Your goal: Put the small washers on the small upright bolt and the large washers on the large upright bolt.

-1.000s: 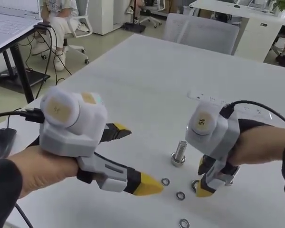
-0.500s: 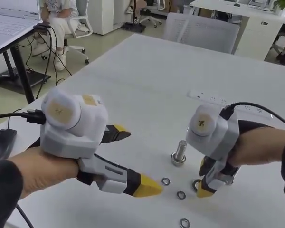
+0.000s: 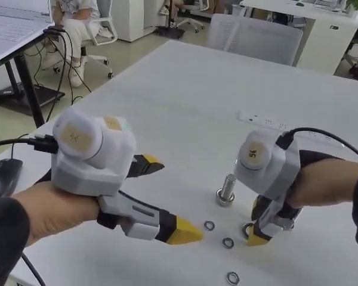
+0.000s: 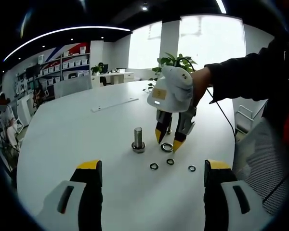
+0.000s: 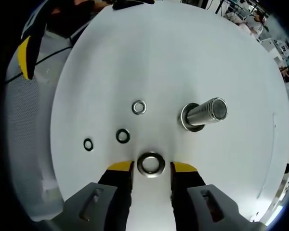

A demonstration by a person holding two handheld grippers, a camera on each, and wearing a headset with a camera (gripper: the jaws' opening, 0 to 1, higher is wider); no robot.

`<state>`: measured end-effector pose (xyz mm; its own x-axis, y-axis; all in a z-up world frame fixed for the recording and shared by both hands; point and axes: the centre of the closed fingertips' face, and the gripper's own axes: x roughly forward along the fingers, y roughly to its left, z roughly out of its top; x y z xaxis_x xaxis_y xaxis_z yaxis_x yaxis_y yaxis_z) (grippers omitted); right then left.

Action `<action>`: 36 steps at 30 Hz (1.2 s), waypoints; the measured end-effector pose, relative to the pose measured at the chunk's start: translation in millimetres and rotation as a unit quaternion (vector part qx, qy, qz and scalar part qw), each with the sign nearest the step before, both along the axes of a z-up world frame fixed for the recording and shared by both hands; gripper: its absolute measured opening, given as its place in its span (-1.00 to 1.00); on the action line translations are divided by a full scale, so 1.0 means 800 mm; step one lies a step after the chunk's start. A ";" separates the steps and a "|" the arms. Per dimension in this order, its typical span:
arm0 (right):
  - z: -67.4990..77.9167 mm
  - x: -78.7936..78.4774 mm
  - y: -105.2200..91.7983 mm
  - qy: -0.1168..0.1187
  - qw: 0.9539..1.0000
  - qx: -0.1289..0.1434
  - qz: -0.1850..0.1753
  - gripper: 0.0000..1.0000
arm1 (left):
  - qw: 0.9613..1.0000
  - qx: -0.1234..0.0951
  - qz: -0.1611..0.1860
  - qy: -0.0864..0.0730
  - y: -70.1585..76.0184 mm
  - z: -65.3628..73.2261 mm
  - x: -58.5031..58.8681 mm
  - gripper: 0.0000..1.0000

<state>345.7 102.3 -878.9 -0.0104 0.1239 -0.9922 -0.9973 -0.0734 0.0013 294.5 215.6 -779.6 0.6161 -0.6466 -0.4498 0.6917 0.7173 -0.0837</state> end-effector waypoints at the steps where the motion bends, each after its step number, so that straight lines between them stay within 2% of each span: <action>1: 0.000 0.000 0.000 0.000 1.000 0.000 -0.001 -0.37 | 1.000 0.000 0.000 0.000 0.000 0.000 0.000 0.75; 6: 0.000 0.001 -0.002 0.000 1.000 -0.001 -0.011 -0.41 | 1.000 -0.001 -0.001 -0.001 -0.001 0.000 0.000 0.75; 16: 0.000 -0.001 -0.001 -0.003 1.000 -0.005 -0.004 -0.50 | 1.000 -0.002 -0.002 -0.002 -0.001 0.001 0.000 0.74; 36: 0.003 0.000 0.002 -0.002 1.000 0.004 -0.009 -0.52 | 1.000 -0.001 -0.003 0.000 -0.002 0.000 -0.001 0.74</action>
<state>345.5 103.8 -876.5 -0.0050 0.1312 -0.9913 -0.9984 -0.0559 -0.0024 293.8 214.0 -779.7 0.6127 -0.6512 -0.4479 0.6957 0.7133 -0.0853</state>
